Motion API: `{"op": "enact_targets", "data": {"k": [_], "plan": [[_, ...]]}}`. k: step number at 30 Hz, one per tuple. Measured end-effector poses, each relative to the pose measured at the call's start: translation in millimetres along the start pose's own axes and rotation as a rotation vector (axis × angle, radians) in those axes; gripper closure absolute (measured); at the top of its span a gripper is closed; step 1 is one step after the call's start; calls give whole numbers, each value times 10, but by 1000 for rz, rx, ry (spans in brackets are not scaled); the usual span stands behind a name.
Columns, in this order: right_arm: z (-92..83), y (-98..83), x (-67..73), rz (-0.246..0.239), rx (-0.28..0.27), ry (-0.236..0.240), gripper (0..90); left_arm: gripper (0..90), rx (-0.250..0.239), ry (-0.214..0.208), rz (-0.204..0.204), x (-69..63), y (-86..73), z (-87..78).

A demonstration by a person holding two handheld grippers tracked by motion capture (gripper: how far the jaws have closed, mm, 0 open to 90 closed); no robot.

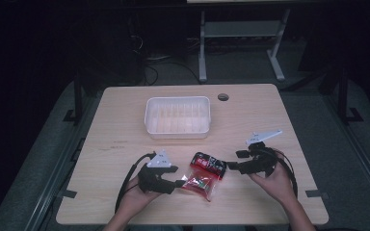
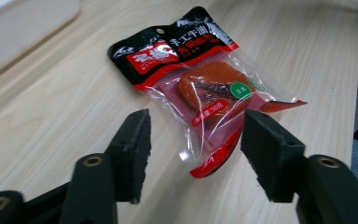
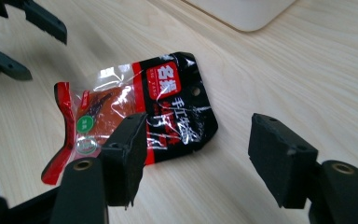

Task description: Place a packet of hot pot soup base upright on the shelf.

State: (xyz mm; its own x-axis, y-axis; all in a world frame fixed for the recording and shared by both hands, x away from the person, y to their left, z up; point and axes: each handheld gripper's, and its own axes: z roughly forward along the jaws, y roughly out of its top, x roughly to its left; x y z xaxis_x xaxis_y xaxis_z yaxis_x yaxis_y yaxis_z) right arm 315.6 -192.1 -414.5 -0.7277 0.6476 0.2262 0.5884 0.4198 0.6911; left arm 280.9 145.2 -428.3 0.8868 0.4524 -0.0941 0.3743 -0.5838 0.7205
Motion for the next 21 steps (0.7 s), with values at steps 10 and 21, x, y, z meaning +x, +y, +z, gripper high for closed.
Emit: {"op": "enact_targets", "data": {"k": [10,21], "plan": [[262,104,-50,54,52,25,434,497,58,-24,32,-54,57,233],[437,67,-142,129,113,27,491,511,96,-6,36,-55,37,329]]}}
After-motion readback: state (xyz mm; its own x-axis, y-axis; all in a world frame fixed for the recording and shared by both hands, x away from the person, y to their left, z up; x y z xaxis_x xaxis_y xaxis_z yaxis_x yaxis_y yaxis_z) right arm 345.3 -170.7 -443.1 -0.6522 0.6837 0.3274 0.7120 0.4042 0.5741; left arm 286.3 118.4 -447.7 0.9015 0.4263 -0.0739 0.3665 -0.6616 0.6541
